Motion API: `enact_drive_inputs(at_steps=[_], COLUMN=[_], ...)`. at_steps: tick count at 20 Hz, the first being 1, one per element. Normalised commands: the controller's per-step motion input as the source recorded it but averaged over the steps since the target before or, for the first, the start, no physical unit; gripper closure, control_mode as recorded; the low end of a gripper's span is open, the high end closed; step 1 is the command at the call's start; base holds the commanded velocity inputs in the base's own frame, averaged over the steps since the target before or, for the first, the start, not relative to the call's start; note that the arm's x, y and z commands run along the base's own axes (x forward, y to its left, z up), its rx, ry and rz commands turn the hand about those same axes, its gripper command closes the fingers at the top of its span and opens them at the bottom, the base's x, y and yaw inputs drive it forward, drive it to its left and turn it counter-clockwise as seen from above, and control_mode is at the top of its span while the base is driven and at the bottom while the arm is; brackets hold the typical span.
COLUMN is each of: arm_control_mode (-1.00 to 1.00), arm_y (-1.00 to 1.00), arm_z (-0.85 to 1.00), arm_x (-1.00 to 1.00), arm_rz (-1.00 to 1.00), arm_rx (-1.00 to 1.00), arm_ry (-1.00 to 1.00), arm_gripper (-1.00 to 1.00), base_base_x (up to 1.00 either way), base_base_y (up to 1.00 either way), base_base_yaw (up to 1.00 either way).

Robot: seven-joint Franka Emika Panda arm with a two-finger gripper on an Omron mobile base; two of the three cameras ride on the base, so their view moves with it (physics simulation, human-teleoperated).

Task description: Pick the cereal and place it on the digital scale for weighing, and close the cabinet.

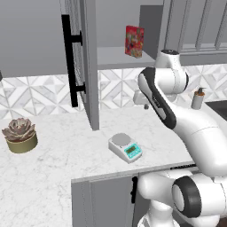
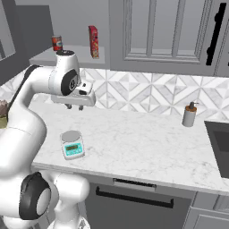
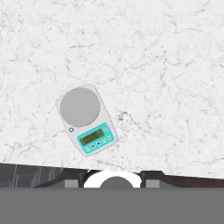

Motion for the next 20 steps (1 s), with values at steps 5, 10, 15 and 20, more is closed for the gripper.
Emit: enact_drive_inputs(at_steps=[5,10,15,20], arm_control_mode=[-1.00,-1.00,-1.00,-1.00], arm_y=[0.00,0.00,0.00,0.00], arm_z=[0.00,0.22,0.64,0.54], arm_x=[-0.42,-0.47,-0.21,-0.08], arm_rz=[0.00,0.00,0.00,0.00], arm_rx=[0.00,0.00,0.00,0.00], arm_ry=[-0.04,-0.23,-0.26,-0.31], arm_gripper=[-1.00,-1.00,-1.00,-1.00], base_base_x=[0.00,0.00,0.00,0.00], base_base_y=[0.00,0.00,0.00,0.00], base_base_yaw=[0.00,0.00,0.00,0.00])
